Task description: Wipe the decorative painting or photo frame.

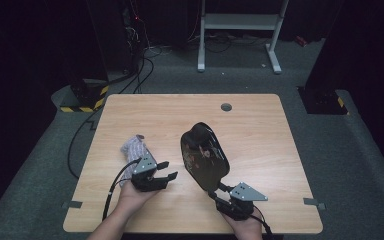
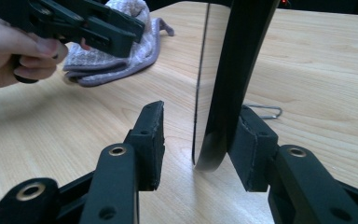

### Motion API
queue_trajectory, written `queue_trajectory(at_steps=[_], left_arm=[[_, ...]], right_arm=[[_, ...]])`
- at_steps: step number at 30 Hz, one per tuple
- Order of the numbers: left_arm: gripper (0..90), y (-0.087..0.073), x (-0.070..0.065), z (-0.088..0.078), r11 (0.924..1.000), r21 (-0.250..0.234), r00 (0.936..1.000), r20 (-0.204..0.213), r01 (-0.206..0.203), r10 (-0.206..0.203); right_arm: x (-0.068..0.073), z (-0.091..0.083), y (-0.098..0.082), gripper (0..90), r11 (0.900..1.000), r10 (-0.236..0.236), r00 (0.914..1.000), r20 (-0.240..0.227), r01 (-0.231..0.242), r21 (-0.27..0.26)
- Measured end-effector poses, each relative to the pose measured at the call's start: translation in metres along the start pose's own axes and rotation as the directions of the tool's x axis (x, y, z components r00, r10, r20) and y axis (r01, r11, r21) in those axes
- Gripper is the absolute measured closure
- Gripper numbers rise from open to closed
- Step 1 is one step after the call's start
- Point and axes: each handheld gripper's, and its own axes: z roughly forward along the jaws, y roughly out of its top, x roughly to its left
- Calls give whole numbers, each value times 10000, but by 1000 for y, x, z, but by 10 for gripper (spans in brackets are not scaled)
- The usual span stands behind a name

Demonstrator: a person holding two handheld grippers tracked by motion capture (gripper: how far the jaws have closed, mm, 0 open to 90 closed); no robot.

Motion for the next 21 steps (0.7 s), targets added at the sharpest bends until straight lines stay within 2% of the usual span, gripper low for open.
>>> queue_trajectory(at_steps=[3,11,16,21], left_arm=[[439,-1,-3,2,9999,50,9999,95,-106,105],[435,2,-10,-1,9996,-286,9989,463,11,2],[433,3,-14,-3,9993,-366,9978,664,-21,45],[432,1,-17,-7,9988,-487,9962,865,34,8]], right_arm=[[1,1,0,579,10000,-95,9999,-133,95,-2],[7,6,0,561,9991,-394,9968,-700,401,97],[13,11,1,535,9979,-604,9916,-1143,625,151],[20,19,2,513,9950,-899,9826,-1623,957,281]])
